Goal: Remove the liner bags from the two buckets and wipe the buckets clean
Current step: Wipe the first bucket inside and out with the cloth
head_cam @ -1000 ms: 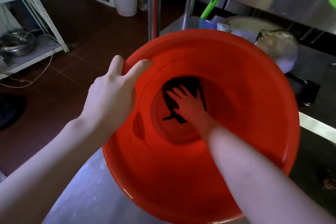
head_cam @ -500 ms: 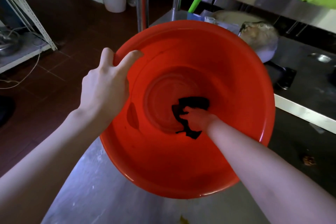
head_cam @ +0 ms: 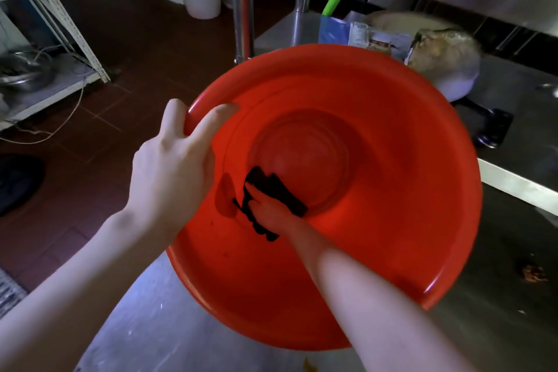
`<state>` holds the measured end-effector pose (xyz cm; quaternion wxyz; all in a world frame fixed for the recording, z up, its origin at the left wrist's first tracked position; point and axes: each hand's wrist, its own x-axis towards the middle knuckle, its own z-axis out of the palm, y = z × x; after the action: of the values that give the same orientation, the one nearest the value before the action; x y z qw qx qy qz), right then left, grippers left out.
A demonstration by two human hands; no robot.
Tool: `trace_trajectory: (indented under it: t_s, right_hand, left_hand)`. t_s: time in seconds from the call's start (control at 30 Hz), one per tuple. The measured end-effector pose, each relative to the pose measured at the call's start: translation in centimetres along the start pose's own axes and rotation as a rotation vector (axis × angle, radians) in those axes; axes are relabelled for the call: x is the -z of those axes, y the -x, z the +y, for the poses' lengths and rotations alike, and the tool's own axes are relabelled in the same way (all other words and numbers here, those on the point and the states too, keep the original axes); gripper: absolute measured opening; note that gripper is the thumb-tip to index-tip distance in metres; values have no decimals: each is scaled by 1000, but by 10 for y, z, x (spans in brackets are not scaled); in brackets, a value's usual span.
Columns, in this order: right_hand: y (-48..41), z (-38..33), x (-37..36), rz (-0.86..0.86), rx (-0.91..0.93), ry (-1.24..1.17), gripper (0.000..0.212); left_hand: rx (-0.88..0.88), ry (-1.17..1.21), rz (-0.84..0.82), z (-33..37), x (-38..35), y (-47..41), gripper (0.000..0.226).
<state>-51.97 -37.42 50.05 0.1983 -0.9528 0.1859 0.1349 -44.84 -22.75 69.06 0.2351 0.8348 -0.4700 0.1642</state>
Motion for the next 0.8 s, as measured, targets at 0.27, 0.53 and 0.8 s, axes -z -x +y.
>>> trace_trajectory:
  t_s: [0.27, 0.53, 0.8]
  right_hand:
    - [48, 66, 28, -300, -427, 295, 53]
    - [56, 101, 71, 97, -613, 248, 53]
    - [55, 57, 18, -332, -330, -85, 51]
  left_hand:
    - [22, -18, -47, 9, 3, -1, 67]
    - [31, -28, -35, 19, 2, 3, 69]
    - [66, -23, -21, 24, 2, 0, 66]
